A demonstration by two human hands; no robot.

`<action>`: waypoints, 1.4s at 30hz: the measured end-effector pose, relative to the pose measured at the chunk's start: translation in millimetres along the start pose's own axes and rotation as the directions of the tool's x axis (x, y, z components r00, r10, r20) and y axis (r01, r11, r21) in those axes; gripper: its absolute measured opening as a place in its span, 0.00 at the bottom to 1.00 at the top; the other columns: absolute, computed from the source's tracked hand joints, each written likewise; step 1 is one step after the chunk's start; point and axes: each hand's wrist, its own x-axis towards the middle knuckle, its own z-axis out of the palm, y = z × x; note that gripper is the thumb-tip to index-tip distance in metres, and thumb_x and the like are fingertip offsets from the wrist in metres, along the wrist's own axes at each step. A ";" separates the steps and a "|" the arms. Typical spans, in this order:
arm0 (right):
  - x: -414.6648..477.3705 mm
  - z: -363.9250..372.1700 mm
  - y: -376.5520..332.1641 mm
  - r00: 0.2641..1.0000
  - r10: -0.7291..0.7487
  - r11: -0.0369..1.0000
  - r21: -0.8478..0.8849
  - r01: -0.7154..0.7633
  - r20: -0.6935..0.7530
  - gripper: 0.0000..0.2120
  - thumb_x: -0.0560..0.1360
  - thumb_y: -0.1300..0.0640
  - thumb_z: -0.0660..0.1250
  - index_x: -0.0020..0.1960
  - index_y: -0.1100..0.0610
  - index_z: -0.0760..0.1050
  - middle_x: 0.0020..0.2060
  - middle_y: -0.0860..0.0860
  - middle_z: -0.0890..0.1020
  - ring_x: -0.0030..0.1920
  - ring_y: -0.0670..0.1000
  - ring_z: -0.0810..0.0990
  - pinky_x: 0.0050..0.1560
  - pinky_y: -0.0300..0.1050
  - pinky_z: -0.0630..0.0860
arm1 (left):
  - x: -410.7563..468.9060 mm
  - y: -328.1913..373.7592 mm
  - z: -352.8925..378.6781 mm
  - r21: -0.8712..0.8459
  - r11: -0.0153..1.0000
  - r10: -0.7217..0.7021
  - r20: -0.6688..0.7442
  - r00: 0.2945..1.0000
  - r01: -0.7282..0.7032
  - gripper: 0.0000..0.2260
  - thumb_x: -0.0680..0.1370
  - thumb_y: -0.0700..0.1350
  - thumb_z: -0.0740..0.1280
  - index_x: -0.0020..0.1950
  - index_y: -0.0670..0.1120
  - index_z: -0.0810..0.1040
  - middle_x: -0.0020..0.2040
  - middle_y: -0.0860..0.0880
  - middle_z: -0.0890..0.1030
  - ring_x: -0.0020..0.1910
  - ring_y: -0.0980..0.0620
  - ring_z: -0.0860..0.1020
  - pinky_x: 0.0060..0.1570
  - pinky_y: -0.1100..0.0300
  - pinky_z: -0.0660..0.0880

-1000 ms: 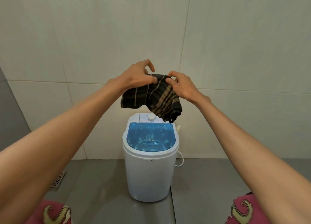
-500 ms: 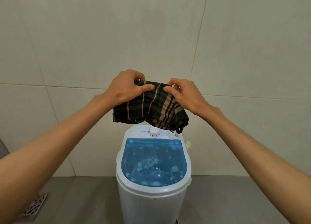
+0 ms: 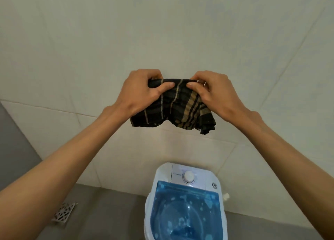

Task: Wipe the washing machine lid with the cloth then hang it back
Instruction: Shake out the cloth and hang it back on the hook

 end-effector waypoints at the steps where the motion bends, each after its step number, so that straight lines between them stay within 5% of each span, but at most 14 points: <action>1: 23.2 -13.5 -16.7 1.000 -0.013 1.000 -0.008 0.013 0.000 0.10 0.80 0.50 0.64 0.51 0.54 0.81 0.43 0.48 0.82 0.42 0.48 0.77 0.46 0.47 0.75 | 15.8 6.9 -25.2 0.012 1.000 -0.009 -0.003 1.000 0.009 0.16 0.73 0.61 0.69 0.34 0.51 0.74 0.29 0.53 0.76 0.33 0.53 0.77 0.38 0.55 0.75; 11: 312.9 -158.4 -245.1 0.971 -0.226 0.973 0.038 0.230 -0.075 0.06 0.79 0.52 0.66 0.51 0.53 0.74 0.35 0.48 0.80 0.37 0.50 0.77 0.43 0.49 0.76 | 205.4 72.0 -338.7 0.201 0.973 -0.058 -0.270 0.961 0.115 0.14 0.77 0.58 0.64 0.38 0.49 0.76 0.33 0.53 0.78 0.36 0.50 0.77 0.39 0.53 0.75; 19: 448.4 -167.2 -377.8 0.901 -0.390 0.920 -0.110 0.375 -0.188 0.04 0.80 0.55 0.62 0.50 0.55 0.74 0.39 0.47 0.79 0.37 0.53 0.77 0.37 0.48 0.73 | 277.9 45.8 -488.5 0.245 0.950 -0.053 -0.478 0.877 0.191 0.12 0.79 0.51 0.63 0.51 0.45 0.80 0.46 0.48 0.81 0.45 0.49 0.77 0.46 0.57 0.72; 25: 494.3 -134.5 -410.7 0.817 -0.494 0.855 -0.334 0.396 -0.297 0.01 0.77 0.60 0.66 0.48 0.56 0.76 0.37 0.50 0.80 0.32 0.55 0.74 0.38 0.45 0.60 | 299.8 19.4 -514.0 0.117 0.962 -0.129 -0.605 0.786 0.247 0.07 0.79 0.47 0.65 0.53 0.44 0.76 0.42 0.49 0.80 0.42 0.51 0.78 0.46 0.55 0.76; 29: 499.3 -105.5 -404.4 0.771 -0.529 0.813 -0.473 0.341 -0.354 0.08 0.69 0.64 0.72 0.44 0.54 0.77 0.34 0.50 0.78 0.34 0.54 0.75 0.38 0.46 0.61 | 300.9 3.6 -498.6 0.042 0.959 -0.189 -0.643 0.742 0.280 0.06 0.79 0.45 0.65 0.52 0.44 0.74 0.38 0.52 0.78 0.38 0.51 0.78 0.44 0.50 0.78; 34: 491.5 -93.8 -398.0 0.739 -0.473 0.857 -0.447 0.258 -0.479 0.02 0.72 0.59 0.71 0.44 0.54 0.79 0.39 0.51 0.79 0.42 0.56 0.76 0.44 0.48 0.62 | 280.8 -6.8 -470.3 0.007 0.953 -0.231 -0.631 0.740 0.304 0.04 0.79 0.47 0.66 0.50 0.47 0.75 0.34 0.58 0.76 0.38 0.53 0.79 0.42 0.49 0.79; 42: 443.3 -71.7 -372.9 0.813 -0.374 0.910 -0.347 0.228 -0.446 0.20 0.75 0.58 0.67 0.67 0.50 0.77 0.45 0.52 0.78 0.45 0.56 0.74 0.45 0.48 0.60 | 259.2 -5.5 -440.2 -0.262 0.900 -0.434 -0.586 0.684 0.347 0.04 0.78 0.43 0.67 0.52 0.47 0.77 0.42 0.53 0.81 0.41 0.57 0.79 0.47 0.49 0.80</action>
